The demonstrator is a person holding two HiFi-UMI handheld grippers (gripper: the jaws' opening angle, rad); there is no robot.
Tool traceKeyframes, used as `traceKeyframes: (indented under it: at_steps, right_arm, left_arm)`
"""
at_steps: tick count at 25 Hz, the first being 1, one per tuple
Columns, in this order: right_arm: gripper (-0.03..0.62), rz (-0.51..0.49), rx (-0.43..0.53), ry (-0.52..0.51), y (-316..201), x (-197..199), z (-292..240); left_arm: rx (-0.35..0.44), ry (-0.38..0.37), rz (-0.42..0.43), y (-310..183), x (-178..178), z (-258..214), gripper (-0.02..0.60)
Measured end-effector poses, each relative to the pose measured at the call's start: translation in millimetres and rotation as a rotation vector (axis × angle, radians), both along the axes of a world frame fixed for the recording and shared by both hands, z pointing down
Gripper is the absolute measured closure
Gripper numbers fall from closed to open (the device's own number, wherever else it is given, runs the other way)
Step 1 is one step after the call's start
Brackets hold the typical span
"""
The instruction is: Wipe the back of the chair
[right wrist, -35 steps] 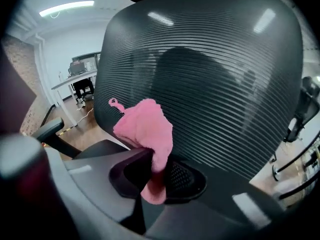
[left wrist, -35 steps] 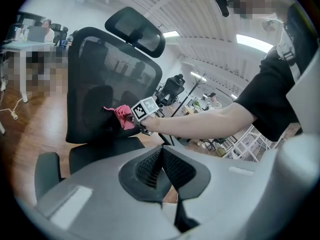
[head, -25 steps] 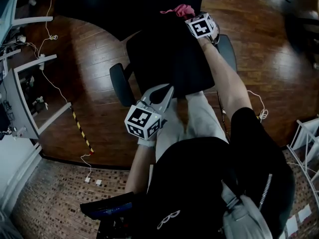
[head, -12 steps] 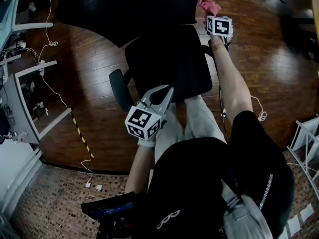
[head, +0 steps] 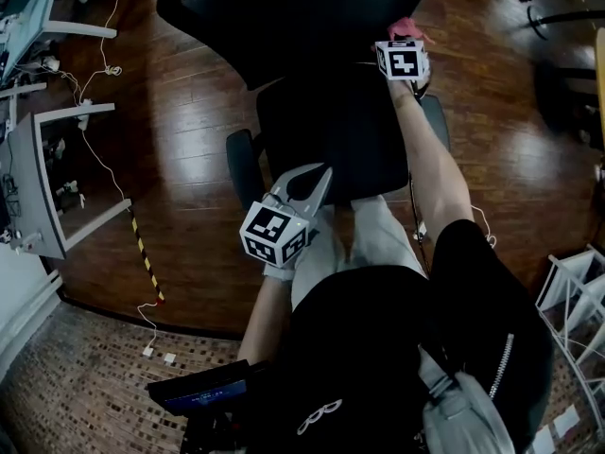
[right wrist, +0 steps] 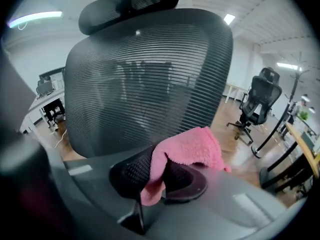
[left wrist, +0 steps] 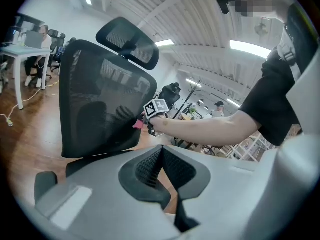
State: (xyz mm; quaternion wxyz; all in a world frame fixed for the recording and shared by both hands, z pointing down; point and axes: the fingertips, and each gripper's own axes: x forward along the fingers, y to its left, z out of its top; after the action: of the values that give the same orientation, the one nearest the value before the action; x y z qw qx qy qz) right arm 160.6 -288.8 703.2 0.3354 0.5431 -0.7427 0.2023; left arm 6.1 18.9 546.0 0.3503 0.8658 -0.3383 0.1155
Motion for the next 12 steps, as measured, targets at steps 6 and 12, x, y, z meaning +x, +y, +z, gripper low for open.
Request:
traceKeyframes:
  at_steps: [6,12]
  right_arm:
    - [0.549,-0.115,0.018,0.014,1.2,-74.4,-7.4]
    - [0.549,-0.227,0.027,0.01,11.3,-156.1,-8.5]
  left_arm:
    - [0.02,0.009,-0.048,1.1,-33.4,-6.2,0.589]
    - [0.016,0.019,-0.106,14.1,-65.8,-4.5,0.589]
